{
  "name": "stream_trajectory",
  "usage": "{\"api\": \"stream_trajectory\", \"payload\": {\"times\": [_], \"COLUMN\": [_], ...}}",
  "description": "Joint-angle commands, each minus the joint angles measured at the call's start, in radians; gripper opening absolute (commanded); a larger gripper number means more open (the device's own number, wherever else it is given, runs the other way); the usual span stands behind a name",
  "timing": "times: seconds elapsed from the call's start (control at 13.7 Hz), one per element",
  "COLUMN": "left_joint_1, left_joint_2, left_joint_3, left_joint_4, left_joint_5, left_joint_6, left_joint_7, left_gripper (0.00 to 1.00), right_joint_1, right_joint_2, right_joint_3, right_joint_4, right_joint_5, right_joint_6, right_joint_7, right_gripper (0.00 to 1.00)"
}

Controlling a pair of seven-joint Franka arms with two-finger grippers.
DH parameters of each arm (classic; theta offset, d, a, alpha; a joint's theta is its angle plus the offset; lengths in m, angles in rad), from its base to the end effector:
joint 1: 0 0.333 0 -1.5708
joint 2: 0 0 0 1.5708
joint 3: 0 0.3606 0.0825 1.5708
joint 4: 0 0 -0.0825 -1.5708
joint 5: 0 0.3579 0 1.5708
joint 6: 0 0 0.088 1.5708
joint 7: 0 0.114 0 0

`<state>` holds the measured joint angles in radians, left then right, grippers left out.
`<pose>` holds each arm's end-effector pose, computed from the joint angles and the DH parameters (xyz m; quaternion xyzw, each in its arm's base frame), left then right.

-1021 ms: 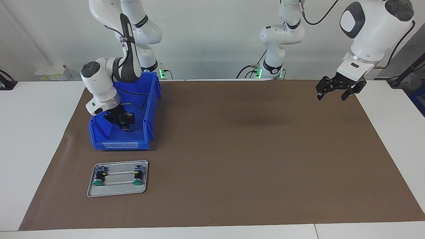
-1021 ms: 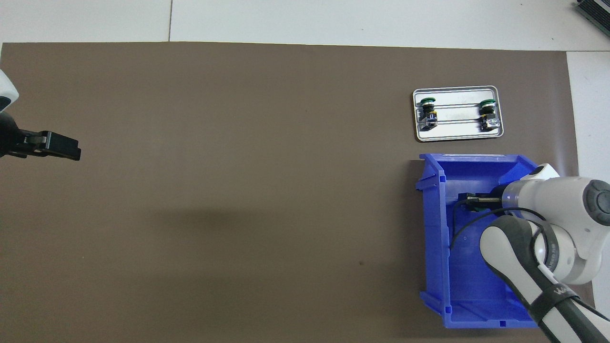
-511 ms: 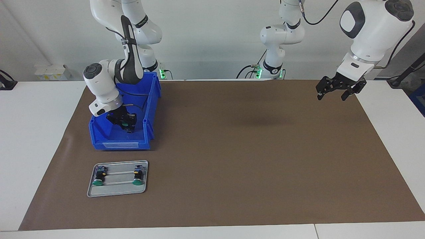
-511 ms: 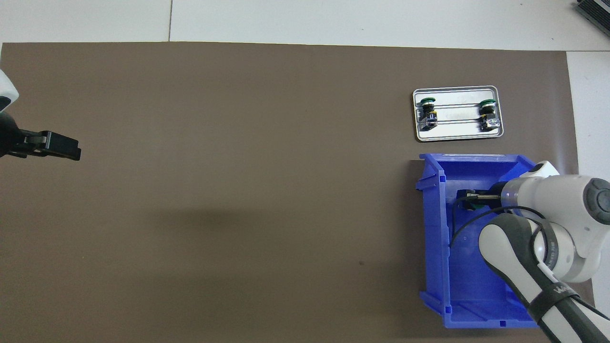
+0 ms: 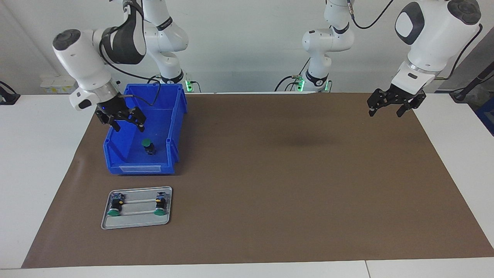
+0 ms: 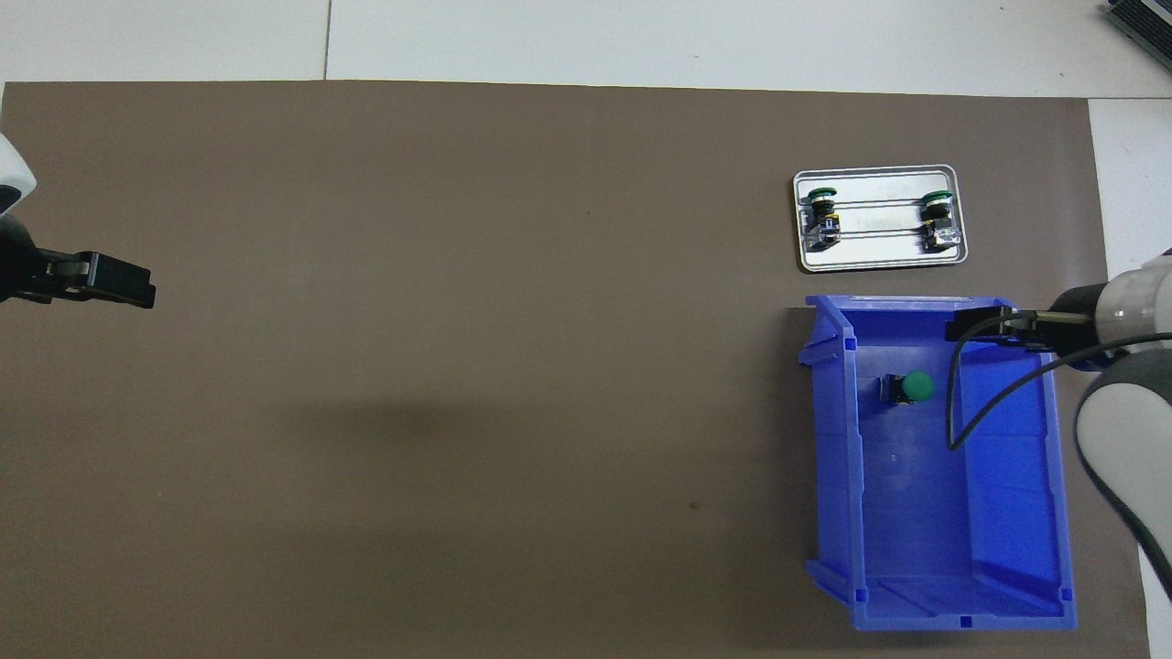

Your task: Place and press button with both arms

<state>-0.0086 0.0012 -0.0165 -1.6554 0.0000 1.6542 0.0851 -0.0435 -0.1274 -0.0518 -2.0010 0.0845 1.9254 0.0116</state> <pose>0.5341 -0.0134 0.6308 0.9985 -0.0551 -0.0012 0.0000 0.4944 -0.0421 0.5641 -0.9965 0.0668 -0.0275 0.0422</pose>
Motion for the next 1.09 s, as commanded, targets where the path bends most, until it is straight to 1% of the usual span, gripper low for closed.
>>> {"api": "stream_trajectory", "payload": {"times": [0.0,0.07,0.22,0.29,0.36,0.44,0.51,0.66,1.02], "left_joint_1": [0.006,0.006,0.006,0.006,0.006,0.006,0.006,0.006,0.006], "left_joint_2": [-0.010,-0.010,-0.010,-0.010,-0.010,-0.010,-0.010,-0.010,-0.010], "left_joint_3": [-0.002,-0.002,-0.002,-0.002,-0.002,-0.002,-0.002,-0.002,-0.002], "left_joint_4": [-0.018,-0.018,-0.018,-0.018,-0.018,-0.018,-0.018,-0.018,-0.018], "left_joint_5": [-0.001,-0.001,-0.001,-0.001,-0.001,-0.001,-0.001,-0.001,-0.001], "left_joint_6": [0.019,0.019,0.019,0.019,0.019,0.019,0.019,0.019,0.019], "left_joint_7": [0.002,0.002,0.002,0.002,0.002,0.002,0.002,0.002,0.002], "left_gripper": [1.00,1.00,1.00,1.00,1.00,1.00,1.00,1.00,1.00], "right_joint_1": [-0.016,-0.016,-0.015,-0.007,-0.004,0.001,0.001,0.001,0.014], "right_joint_2": [0.035,0.037,0.040,0.051,0.070,0.083,0.078,0.057,0.066], "right_joint_3": [0.003,0.003,0.006,0.009,0.010,0.012,0.013,0.013,0.026], "right_joint_4": [0.181,0.227,0.316,0.365,0.401,0.404,0.384,0.352,0.363], "right_joint_5": [-0.032,-0.038,-0.102,-0.133,-0.138,-0.137,-0.132,-0.129,-0.140], "right_joint_6": [-0.197,-0.248,-0.298,-0.328,-0.339,-0.333,-0.327,-0.344,-0.347], "right_joint_7": [0.015,0.015,0.013,0.015,0.019,0.042,0.076,0.082,0.041], "right_gripper": [1.00,1.00,1.00,1.00,1.00,1.00,1.00,1.00,1.00]}}
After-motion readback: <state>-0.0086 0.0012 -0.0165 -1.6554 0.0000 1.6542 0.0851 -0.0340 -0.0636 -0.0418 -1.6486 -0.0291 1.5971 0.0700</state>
